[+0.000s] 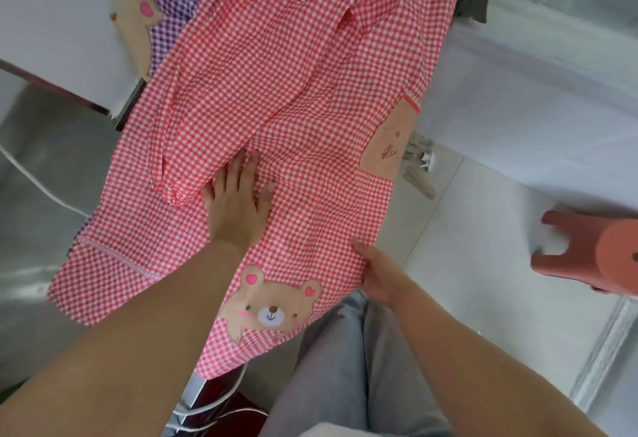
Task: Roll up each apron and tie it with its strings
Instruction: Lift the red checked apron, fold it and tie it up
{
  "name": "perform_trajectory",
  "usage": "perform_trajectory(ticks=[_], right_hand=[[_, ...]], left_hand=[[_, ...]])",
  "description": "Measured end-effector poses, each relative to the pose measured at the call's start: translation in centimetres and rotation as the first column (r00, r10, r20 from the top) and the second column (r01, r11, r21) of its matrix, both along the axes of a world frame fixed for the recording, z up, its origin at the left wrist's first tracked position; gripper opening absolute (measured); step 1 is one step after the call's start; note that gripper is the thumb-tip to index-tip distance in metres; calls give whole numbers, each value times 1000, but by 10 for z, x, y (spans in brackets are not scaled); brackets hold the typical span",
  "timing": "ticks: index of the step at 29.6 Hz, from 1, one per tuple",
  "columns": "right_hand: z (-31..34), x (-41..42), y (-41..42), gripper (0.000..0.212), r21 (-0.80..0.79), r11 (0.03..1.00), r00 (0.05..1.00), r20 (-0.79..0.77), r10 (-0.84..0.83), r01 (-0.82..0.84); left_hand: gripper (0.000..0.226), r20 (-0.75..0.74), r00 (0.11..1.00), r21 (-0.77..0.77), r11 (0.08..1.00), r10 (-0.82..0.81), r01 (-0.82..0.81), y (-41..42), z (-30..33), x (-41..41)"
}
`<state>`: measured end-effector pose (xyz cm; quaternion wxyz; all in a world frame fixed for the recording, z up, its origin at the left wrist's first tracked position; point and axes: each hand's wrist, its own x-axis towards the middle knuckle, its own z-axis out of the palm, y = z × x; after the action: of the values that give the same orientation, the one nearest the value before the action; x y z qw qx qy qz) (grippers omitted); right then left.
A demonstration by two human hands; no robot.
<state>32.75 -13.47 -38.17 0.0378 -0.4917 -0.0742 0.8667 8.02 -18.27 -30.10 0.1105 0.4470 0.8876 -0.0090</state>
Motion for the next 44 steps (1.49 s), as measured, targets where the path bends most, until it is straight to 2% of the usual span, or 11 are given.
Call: perform_trajectory(ticks=[6,10,12,15,18,21,25,30,34,41,44], right_hand=[[76,24,1,43,339,941,993,115,-36,-5],[137,0,-7,64,761,631,970,239,-53,-153],[163,-20,-10,68,807,549,967,256,7,-217],[188,-48,-5,41,787,508,936,310,164,-350],[210,-69,3,31,730,533,895,259,364,-428],[227,-95,1,30,813,324,816,286,503,-485],[238,-132,10,34,873,153,734,280,619,-462],[234,-144,49,51,806,-267,768,587,255,-528],[224,-167,93,62,619,-471,618,765,180,-628],[205,-212,144,58,91,-644,193,977,-90,-759],[197,-223,153,59,56,-723,157,985,-73,-688]], left_hand=[[63,-21,1000,-117,993,-15,13,6,21,18],[54,-41,983,121,976,-180,183,-12,77,76],[55,246,968,186,983,-42,-5,-37,94,108],[81,670,712,113,919,211,-378,-69,108,127],[83,748,625,166,849,224,-502,-67,119,123],[27,646,698,301,738,308,-604,-56,138,102],[29,636,669,326,653,383,-684,-50,149,47],[29,733,391,100,480,557,-872,-48,137,-25],[43,829,242,-47,493,505,-869,-39,132,-47],[32,730,375,36,516,572,-856,-33,111,-71],[27,725,360,-2,525,586,-851,-34,105,-77]])
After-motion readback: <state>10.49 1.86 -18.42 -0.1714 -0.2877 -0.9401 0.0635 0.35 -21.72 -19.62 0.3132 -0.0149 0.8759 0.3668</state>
